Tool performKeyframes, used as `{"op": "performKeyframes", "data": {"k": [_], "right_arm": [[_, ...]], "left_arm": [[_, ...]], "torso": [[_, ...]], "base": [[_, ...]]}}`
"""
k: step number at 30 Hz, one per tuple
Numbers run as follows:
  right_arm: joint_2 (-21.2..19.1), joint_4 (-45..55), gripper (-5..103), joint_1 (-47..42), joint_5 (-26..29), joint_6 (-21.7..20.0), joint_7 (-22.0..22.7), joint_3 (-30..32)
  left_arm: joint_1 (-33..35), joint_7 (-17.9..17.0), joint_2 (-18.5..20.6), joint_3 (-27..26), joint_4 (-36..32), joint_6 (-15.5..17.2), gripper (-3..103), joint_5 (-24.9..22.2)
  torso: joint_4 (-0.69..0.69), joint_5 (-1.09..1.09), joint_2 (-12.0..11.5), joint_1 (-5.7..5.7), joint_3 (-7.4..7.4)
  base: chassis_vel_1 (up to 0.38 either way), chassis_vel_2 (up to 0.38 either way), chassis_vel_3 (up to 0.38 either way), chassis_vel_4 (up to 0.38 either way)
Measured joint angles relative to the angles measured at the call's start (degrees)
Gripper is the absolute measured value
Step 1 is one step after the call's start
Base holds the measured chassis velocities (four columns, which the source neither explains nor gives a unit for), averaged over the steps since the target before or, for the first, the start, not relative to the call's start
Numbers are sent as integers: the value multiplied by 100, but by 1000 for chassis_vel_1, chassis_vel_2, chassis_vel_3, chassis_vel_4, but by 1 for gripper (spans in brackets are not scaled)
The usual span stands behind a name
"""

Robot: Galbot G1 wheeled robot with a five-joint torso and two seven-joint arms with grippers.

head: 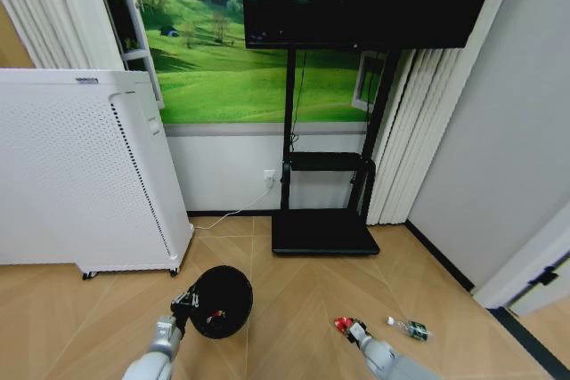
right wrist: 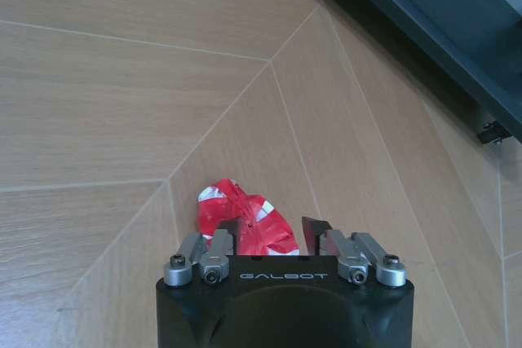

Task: Pick up the trash bin and place the garbage on the floor into it.

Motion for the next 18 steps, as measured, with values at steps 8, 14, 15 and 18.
{"op": "performKeyframes", "data": {"k": [8, 14, 15, 18], "right_arm": [[-224, 146, 75, 10, -61, -20, -149, -97], [-519, 537, 99, -190, 74, 59, -156, -50], [-519, 537, 99, -190, 74, 59, -156, -50], [-568, 587, 100, -214, 146, 113, -155, 6]], "left_arm": [[18, 0, -40, -26, -31, 2, 6, -1], [8, 1, -104, -1, 5, 2, 6, 50], [8, 1, -104, -1, 5, 2, 6, 50], [-12, 2, -141, 59, 39, 2, 6, 98]], "torso": [[0, 2, 0, 0, 0], [-1, 1, -1, 0, 0], [-1, 1, -1, 0, 0], [0, 1, -1, 0, 0]], "base": [[0, 0, 0, 0], [0, 0, 0, 0], [0, 0, 0, 0], [0, 0, 0, 0]]}}
